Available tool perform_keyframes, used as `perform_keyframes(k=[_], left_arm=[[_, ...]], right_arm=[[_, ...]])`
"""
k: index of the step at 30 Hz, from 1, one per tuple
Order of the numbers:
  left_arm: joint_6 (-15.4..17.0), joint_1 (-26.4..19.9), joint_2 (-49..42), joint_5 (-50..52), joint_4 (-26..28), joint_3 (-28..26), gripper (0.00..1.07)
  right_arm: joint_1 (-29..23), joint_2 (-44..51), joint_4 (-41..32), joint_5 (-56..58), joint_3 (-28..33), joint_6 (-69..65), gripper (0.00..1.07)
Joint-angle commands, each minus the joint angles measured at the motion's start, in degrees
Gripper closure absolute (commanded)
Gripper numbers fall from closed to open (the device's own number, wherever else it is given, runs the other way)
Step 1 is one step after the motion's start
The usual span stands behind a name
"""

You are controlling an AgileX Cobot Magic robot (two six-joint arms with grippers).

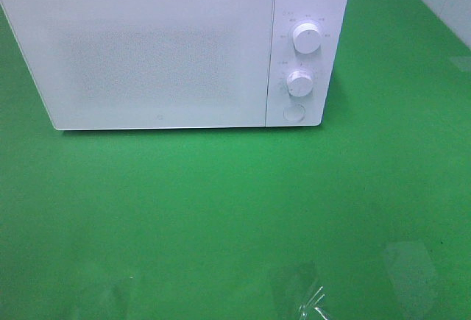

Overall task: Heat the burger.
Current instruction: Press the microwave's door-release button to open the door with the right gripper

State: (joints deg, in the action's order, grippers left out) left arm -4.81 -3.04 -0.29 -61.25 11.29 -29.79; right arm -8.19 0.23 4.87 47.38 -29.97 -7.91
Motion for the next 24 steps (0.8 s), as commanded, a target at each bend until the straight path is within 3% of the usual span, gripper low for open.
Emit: perform_keyframes(k=[1, 24], left_arm=[[0.23, 0.29, -0.92, 0.34, 0.46, 0.11, 0.09], [0.23, 0.29, -0.92, 0.34, 0.46, 0.11, 0.09]], right_arm=[[0.17, -3.04, 0.57, -6.36, -0.52, 0.57, 0.35], [0.17, -32.09, 1.83, -30.31, -0.52, 0.57, 0.35]])
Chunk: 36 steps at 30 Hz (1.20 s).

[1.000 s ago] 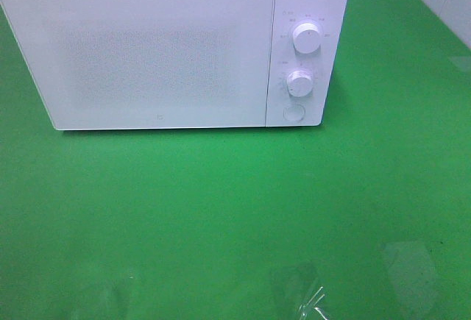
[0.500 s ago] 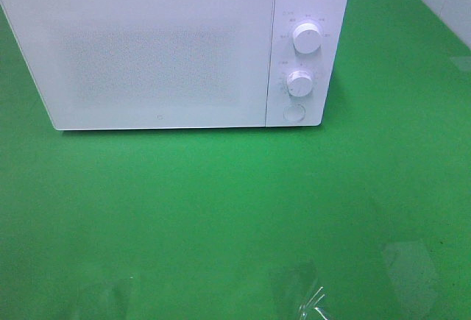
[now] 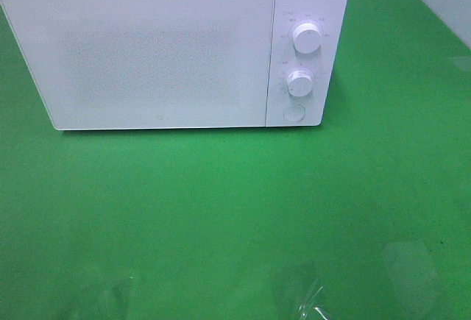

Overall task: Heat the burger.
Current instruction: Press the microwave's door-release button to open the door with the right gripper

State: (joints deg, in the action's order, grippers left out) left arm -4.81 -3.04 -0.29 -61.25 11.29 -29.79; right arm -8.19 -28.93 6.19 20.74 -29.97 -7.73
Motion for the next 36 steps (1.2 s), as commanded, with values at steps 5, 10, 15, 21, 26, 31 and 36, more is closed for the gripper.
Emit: perform_keyframes(k=[5, 10, 15, 21, 26, 31, 36], left_arm=[[0.23, 0.29, -0.92, 0.34, 0.46, 0.11, 0.09], [0.23, 0.29, -0.92, 0.34, 0.46, 0.11, 0.09], [0.23, 0.29, -0.92, 0.34, 0.46, 0.11, 0.09], [0.23, 0.29, -0.92, 0.34, 0.46, 0.11, 0.09], [0.23, 0.29, -0.92, 0.34, 0.46, 0.11, 0.09], [0.23, 0.29, -0.92, 0.34, 0.46, 0.11, 0.09], [0.23, 0.29, -0.92, 0.34, 0.46, 0.11, 0.09]], right_arm=[[0.17, -7.68, 3.78, -11.23, 0.0, 0.4, 0.35], [0.17, -10.37, 3.78, -24.64, 5.27, 0.4, 0.35], [0.17, -12.15, 3.32, -33.63, 8.48, 0.4, 0.35], [0.17, -18.85, -1.78, -50.94, 12.55, 4.64, 0.35], [0.17, -26.81, -12.61, -64.23, 14.9, 16.27, 0.35], [-0.8, -32.6, -17.82, -71.05, 16.16, 18.74, 0.35], [-6.7, -38.27, -23.95, -77.12, 16.84, 20.17, 0.35]])
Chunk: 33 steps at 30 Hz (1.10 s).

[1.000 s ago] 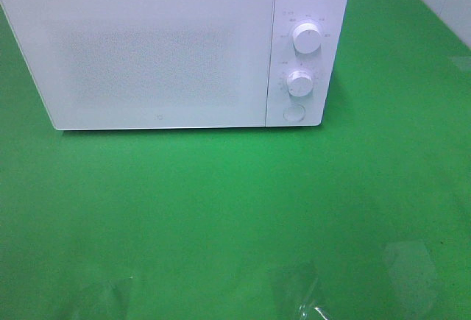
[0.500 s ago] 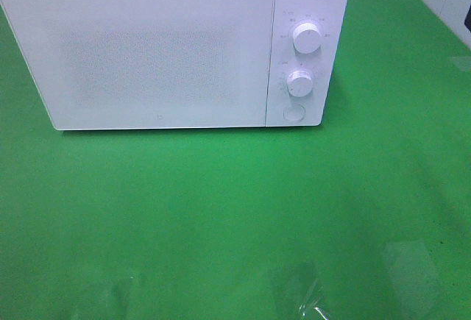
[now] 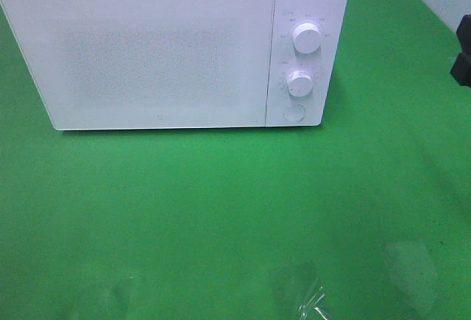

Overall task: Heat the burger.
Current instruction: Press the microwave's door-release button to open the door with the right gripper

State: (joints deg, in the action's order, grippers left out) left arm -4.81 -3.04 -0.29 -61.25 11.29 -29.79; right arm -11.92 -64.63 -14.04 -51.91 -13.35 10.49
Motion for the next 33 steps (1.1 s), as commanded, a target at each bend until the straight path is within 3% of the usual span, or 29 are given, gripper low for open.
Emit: perform_keyframes(k=[1, 7, 8, 12, 17, 25, 33], left_arm=[[0.23, 0.29, -0.92, 0.34, 0.46, 0.11, 0.09], [0.23, 0.29, -0.92, 0.34, 0.46, 0.11, 0.09], [0.23, 0.29, -0.92, 0.34, 0.46, 0.11, 0.09], [0.23, 0.29, -0.92, 0.34, 0.46, 0.11, 0.09], [0.23, 0.29, -0.92, 0.34, 0.46, 0.11, 0.09], [0.23, 0.29, -0.92, 0.34, 0.46, 0.11, 0.09], [0.23, 0.29, -0.92, 0.34, 0.46, 0.11, 0.09]], right_arm=[[-2.98, -2.58, -3.72, -4.47, 0.23, 1.95, 0.35], [-15.24, -11.23, -18.28, -14.27, 0.23, 9.17, 0.35], [-15.24, -11.23, -18.28, -14.27, 0.23, 9.17, 0.35], [-24.12, -17.19, -26.64, -20.05, 0.0, 9.63, 0.35], [-30.83, -22.35, -33.98, -21.14, -2.46, 9.91, 0.36], [-38.45, -28.93, -38.67, -21.08, -8.42, 11.29, 0.37], [-41.48, -31.91, -39.88, -20.8, -11.46, 11.29, 0.37]])
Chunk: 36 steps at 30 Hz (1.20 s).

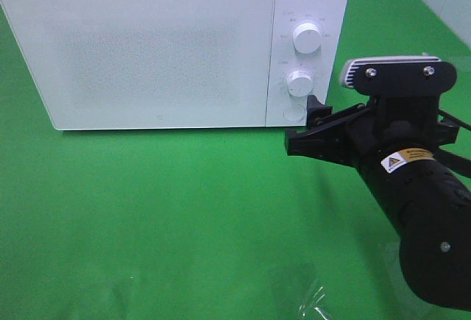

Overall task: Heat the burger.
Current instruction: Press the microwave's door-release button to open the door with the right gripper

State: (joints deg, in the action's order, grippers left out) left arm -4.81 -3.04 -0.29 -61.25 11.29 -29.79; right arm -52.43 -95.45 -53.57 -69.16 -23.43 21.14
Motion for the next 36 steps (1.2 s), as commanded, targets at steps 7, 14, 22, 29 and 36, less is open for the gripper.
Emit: perform_keyframes(k=[7, 14, 22, 29, 36], left_arm=[[0.23, 0.29, -0.92, 0.34, 0.46, 0.11, 0.09], [0.23, 0.29, -0.92, 0.34, 0.46, 0.11, 0.09], [0.23, 0.29, -0.92, 0.34, 0.46, 0.11, 0.09], [0.23, 0.29, -0.92, 0.34, 0.46, 0.11, 0.09], [0.23, 0.29, -0.92, 0.34, 0.46, 0.11, 0.09]], right_arm=[[-1.6, -2.75, 0.06, -1.38, -2.64, -14.44, 0.44], [-1.6, -2.75, 0.34, 1.09, -2.64, -31.91, 0.58], [-1.6, -2.75, 0.46, 6.88, -2.64, -66.0, 0.9], [-1.6, -2.75, 1.66, 8.37, -2.64, -81.02, 1.07], [-1.43, -2.92, 3.27, 8.54, -2.64, -85.31, 1.07]])
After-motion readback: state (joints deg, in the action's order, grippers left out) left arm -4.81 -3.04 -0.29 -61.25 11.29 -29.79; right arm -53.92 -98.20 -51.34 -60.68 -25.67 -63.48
